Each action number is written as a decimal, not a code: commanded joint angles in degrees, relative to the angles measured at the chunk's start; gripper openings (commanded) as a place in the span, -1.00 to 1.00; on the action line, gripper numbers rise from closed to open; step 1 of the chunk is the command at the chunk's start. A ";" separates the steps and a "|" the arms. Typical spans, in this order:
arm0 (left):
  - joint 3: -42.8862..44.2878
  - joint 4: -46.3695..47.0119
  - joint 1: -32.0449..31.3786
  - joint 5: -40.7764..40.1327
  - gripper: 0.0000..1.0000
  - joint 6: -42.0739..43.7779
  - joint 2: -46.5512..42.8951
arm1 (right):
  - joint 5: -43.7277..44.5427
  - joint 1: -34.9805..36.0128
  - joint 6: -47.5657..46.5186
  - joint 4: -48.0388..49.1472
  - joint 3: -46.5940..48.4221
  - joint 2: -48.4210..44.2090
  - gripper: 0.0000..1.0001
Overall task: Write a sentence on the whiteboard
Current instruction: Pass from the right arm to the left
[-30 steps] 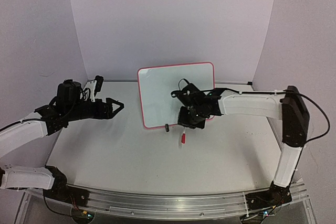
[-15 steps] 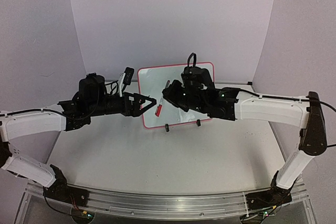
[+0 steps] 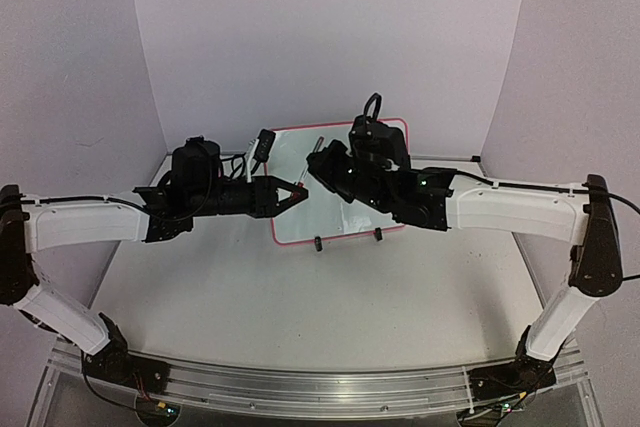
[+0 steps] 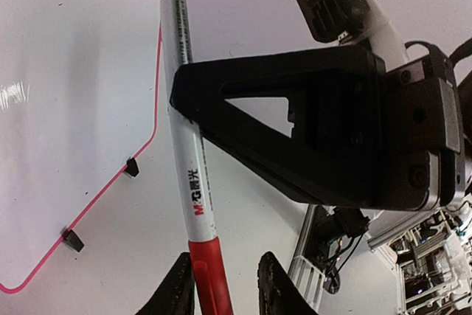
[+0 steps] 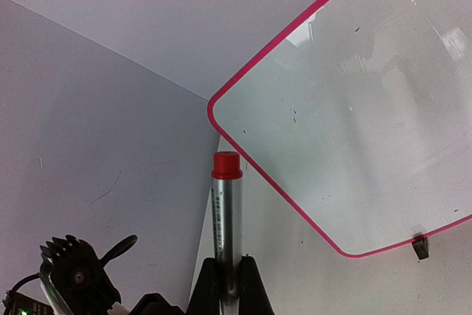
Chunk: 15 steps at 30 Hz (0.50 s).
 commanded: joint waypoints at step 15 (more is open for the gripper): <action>7.74 -12.70 1.49 11.37 -1.00 10.09 1.13 | -4.37 -5.80 -19.69 -19.05 0.71 -9.09 0.89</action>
